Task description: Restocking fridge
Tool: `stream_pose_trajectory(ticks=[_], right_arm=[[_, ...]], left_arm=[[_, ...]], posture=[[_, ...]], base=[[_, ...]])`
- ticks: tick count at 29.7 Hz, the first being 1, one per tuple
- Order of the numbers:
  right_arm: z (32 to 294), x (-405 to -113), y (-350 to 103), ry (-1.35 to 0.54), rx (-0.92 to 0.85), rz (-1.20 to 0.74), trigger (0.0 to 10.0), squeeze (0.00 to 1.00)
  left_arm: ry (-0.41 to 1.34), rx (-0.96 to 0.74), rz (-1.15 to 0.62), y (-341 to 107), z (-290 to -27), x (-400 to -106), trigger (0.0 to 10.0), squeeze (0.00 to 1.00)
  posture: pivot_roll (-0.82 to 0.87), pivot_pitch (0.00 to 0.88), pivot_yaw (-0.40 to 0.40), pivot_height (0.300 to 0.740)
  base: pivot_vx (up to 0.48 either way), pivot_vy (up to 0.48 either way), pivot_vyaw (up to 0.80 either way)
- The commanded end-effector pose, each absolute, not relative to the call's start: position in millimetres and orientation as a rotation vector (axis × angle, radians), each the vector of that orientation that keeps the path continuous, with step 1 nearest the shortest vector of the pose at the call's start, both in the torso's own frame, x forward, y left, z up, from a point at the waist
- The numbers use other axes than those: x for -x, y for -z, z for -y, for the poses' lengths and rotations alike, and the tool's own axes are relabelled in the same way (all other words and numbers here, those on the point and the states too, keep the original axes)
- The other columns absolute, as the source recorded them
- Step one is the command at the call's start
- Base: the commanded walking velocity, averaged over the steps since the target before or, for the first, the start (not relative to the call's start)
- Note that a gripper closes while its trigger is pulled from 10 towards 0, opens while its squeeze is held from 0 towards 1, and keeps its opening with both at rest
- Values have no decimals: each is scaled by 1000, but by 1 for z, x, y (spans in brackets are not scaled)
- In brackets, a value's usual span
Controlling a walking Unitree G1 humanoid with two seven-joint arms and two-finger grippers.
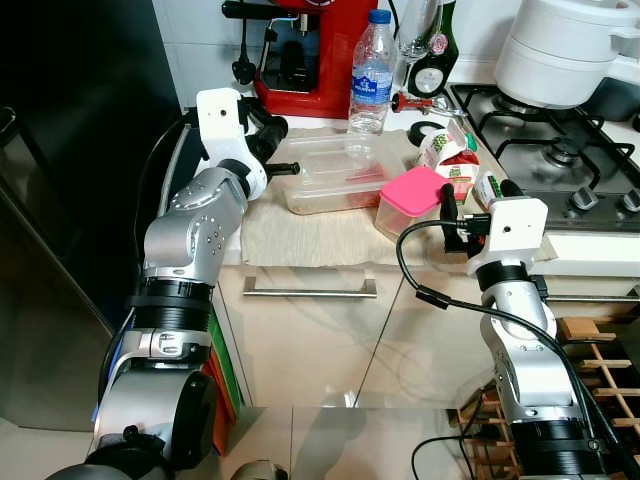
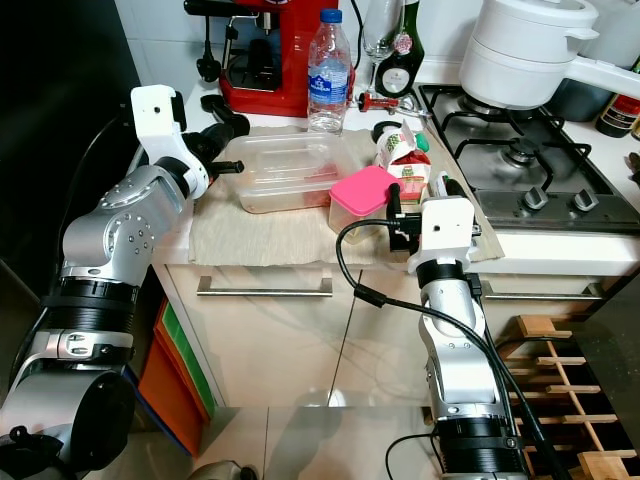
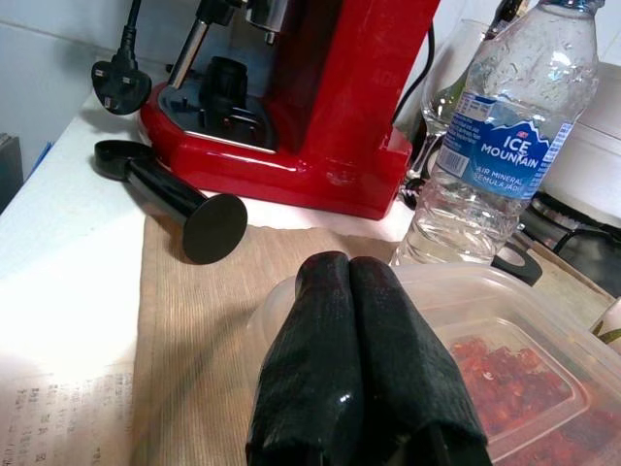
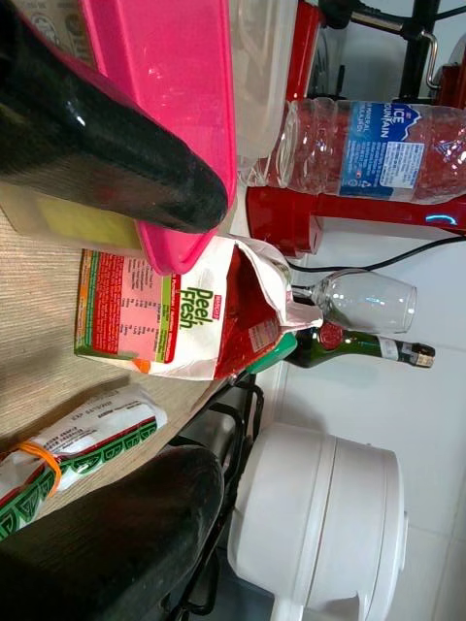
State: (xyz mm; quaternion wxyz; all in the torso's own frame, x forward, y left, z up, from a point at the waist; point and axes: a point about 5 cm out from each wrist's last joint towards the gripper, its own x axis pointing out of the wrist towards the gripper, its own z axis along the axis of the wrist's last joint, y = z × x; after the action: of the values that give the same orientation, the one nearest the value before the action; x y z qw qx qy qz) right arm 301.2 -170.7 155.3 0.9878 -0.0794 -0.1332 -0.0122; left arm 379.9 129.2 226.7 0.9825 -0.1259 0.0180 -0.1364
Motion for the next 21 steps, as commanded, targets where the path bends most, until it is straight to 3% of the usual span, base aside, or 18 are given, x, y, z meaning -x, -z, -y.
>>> stream_pose_trajectory(ticks=[1, 21], right_arm=[[174, -303, -159, 37, 156, 279, 10000, 0], [173, -303, -161, 36, 156, 282, 10000, 0]], left_arm=[[278, 243, -16, -236, -127, -382, 3686, 0], [278, 242, -14, -237, -129, -382, 3686, 0]], posture=[[111, 0, 0, 740], [107, 0, -2, 740]], base=[[0, 0, 0], [0, 0, 0]])
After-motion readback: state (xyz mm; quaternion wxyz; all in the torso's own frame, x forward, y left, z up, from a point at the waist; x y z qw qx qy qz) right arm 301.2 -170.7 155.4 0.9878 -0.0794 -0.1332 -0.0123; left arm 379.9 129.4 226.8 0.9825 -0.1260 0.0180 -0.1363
